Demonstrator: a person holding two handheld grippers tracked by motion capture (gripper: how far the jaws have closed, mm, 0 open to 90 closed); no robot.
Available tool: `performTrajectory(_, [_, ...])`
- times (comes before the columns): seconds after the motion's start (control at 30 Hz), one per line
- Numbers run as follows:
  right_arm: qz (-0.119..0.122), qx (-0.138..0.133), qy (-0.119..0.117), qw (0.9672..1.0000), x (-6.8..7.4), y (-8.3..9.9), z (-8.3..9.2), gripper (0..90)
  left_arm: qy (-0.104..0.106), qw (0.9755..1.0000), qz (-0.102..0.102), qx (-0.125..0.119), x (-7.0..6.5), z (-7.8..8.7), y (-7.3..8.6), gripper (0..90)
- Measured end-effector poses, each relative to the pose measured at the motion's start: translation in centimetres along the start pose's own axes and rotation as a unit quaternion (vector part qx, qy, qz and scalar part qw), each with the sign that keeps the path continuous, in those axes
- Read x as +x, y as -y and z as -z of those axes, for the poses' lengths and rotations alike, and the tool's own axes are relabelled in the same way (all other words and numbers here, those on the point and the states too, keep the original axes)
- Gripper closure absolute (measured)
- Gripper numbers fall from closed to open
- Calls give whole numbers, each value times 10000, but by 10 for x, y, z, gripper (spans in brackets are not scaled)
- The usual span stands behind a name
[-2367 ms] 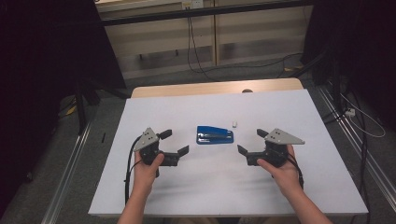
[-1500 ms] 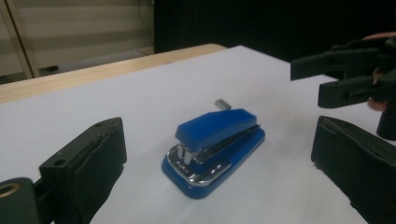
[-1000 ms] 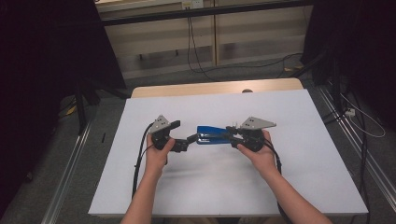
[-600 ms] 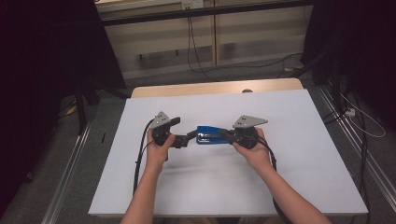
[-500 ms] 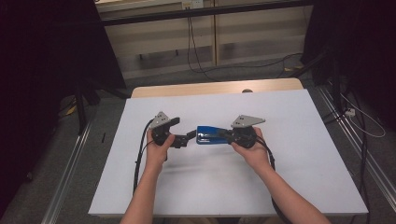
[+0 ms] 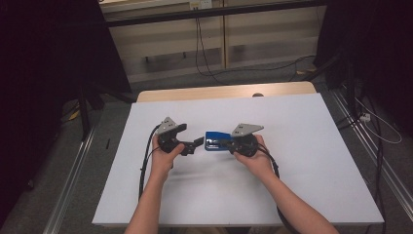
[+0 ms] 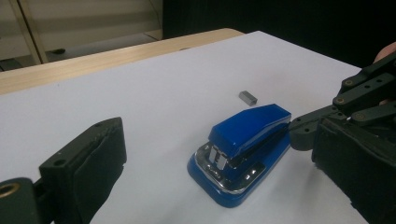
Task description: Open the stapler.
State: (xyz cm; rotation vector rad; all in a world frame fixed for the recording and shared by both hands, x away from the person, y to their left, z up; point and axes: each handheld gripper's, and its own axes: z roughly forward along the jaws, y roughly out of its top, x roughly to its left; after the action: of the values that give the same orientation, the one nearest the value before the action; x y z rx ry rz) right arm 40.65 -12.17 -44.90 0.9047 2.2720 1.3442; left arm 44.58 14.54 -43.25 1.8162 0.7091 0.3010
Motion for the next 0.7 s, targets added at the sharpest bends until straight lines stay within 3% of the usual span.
performTrajectory(0.33, [322, 314, 36, 9990, 3, -2, -16, 900, 39, 10000, 11, 90, 0, -3, 2, 33])
performTrajectory(0.7, [461, 449, 77, 9979, 2, -1, -26, 900, -42, 9999, 43, 151, 3, -2, 3, 34])
